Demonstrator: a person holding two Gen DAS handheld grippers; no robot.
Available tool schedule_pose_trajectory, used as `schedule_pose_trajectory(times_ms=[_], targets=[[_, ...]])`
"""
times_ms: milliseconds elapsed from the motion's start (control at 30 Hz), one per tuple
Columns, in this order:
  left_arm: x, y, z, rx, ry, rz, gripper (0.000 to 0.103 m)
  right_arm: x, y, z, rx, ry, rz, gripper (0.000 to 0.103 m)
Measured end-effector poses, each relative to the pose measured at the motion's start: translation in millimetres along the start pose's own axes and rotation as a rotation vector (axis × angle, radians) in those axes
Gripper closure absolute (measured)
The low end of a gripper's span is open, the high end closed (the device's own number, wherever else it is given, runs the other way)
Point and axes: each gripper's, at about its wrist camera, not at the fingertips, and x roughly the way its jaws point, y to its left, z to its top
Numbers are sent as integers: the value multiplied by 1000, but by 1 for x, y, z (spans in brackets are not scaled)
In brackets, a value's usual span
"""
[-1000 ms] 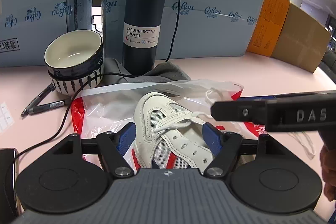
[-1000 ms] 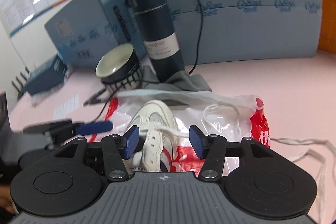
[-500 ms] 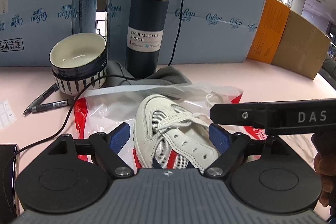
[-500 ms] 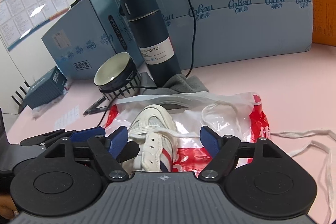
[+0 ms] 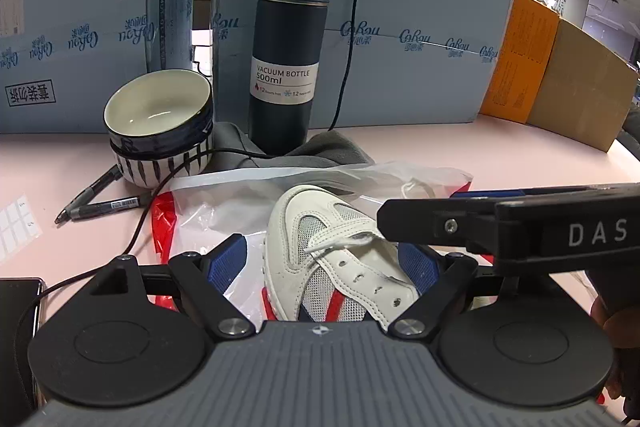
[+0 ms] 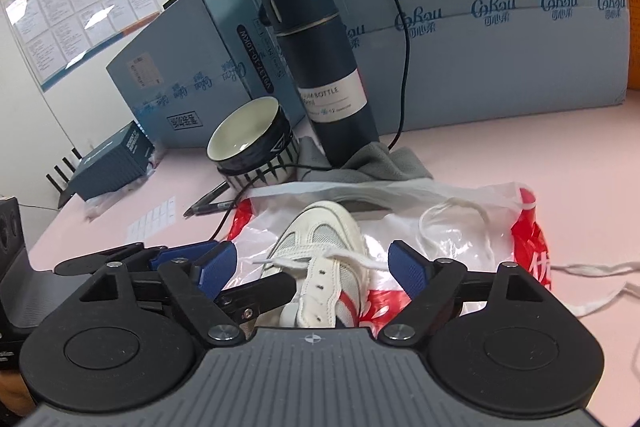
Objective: Lace up shoes with both hands
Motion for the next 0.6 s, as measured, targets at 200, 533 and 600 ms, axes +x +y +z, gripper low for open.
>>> schedule_pose_trajectory(times_ms=[200,533,600], targets=[[-1,4,2,-19,-18,3,22,0,-3,1,-2,-13,-43,19],[0,5,1,-27,-16,2,22,-2,-11,-1,38,-24,-87,17],[0,5,1,-29,-16,2,22,-3,-10,-2,35,-26,-91,17]])
